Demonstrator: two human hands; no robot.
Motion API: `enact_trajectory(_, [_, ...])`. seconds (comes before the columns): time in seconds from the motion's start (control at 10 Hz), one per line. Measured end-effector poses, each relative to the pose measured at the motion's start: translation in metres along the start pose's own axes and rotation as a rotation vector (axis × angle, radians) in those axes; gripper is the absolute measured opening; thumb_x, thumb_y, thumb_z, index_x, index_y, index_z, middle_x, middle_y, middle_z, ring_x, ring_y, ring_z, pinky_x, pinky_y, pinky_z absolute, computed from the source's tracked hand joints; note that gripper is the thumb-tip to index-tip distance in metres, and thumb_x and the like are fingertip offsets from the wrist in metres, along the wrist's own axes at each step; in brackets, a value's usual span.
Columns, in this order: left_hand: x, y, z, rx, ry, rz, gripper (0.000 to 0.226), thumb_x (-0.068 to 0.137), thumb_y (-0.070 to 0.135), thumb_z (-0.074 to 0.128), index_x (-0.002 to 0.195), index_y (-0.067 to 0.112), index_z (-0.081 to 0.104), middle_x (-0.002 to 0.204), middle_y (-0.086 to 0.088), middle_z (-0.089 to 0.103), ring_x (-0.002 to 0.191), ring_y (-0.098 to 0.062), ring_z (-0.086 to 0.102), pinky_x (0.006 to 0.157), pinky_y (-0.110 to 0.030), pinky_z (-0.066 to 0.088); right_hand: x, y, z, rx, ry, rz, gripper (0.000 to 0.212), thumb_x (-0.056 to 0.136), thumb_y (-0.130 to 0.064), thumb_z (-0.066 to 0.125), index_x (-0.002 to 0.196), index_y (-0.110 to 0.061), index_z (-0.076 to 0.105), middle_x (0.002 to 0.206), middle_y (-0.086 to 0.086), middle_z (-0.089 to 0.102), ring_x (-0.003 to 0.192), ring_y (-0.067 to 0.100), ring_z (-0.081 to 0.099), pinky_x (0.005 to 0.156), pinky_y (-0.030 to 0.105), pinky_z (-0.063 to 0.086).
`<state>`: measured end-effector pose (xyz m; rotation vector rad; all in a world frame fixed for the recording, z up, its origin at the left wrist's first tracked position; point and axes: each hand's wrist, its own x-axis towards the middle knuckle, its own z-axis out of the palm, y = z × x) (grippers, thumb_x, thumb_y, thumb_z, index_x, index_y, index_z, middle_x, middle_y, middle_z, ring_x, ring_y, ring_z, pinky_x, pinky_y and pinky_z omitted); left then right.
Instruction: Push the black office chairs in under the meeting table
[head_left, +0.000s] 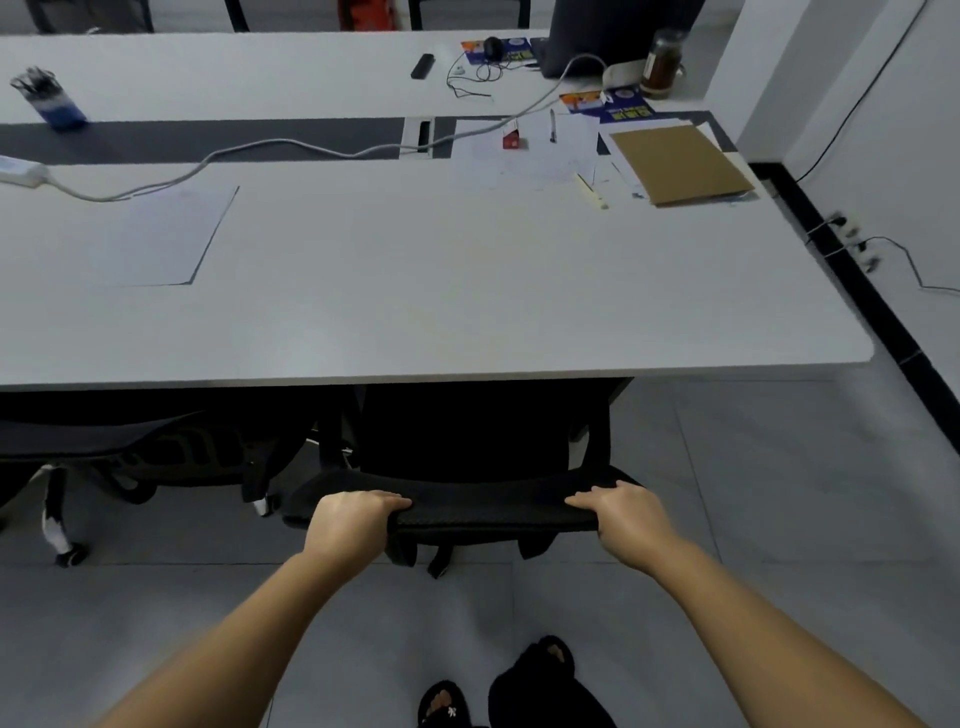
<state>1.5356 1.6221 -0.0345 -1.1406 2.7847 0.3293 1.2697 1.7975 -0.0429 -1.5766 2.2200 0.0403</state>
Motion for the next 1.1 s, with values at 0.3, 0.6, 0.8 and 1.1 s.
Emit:
enact_trajectory(0.3, [0.073, 0.019, -0.013, 0.067, -0.079, -0.061, 0.049, 0.087, 0.014, 0.046, 0.126, 0.042, 0.05, 0.132, 0.014, 0.057, 0.121, -0.01, 0.052, 0.088, -0.025, 0.045, 0.061, 0.048, -0.033, -0.011, 0.003, -0.066, 0.055, 0.089, 0.0, 0.038, 0.131, -0.034, 0.045, 0.119, 0.001, 0.062, 0.106, 0.022, 0.054, 0.07, 0.02, 0.026])
enact_trajectory(0.6, [0.136, 0.004, -0.028, 0.088, -0.117, -0.036, 0.046, 0.089, 0.015, 0.044, 0.128, 0.041, 0.048, 0.133, 0.015, 0.056, 0.121, -0.009, 0.052, 0.087, -0.026, 0.046, 0.115, 0.058, -0.061, 0.015, 0.01, -0.045, 0.061, 0.082, 0.006, 0.038, 0.12, -0.039, 0.054, 0.088, -0.003, 0.063, 0.077, 0.017, 0.045, 0.055, 0.026, 0.025])
enact_trajectory(0.8, [0.141, -0.016, -0.029, 0.068, -0.114, 0.011, 0.048, 0.087, 0.015, 0.047, 0.129, 0.039, 0.049, 0.136, 0.015, 0.053, 0.124, -0.009, 0.05, 0.091, -0.024, 0.044, 0.123, 0.051, -0.052, -0.006, 0.044, -0.066, 0.058, 0.083, 0.001, 0.04, 0.121, -0.041, 0.053, 0.103, -0.007, 0.067, 0.091, 0.019, 0.056, 0.062, 0.027, 0.037])
enact_trajectory(1.1, [0.122, -0.025, -0.021, 0.059, -0.009, 0.203, 0.065, 0.066, 0.027, 0.069, 0.128, 0.03, 0.049, 0.122, 0.01, 0.064, 0.113, -0.011, 0.059, 0.094, -0.026, 0.042, 0.106, 0.044, -0.053, 0.055, -0.145, -0.084, 0.055, 0.087, -0.022, 0.049, 0.138, -0.033, 0.033, 0.142, -0.005, 0.043, 0.131, 0.018, 0.036, 0.102, 0.031, 0.033])
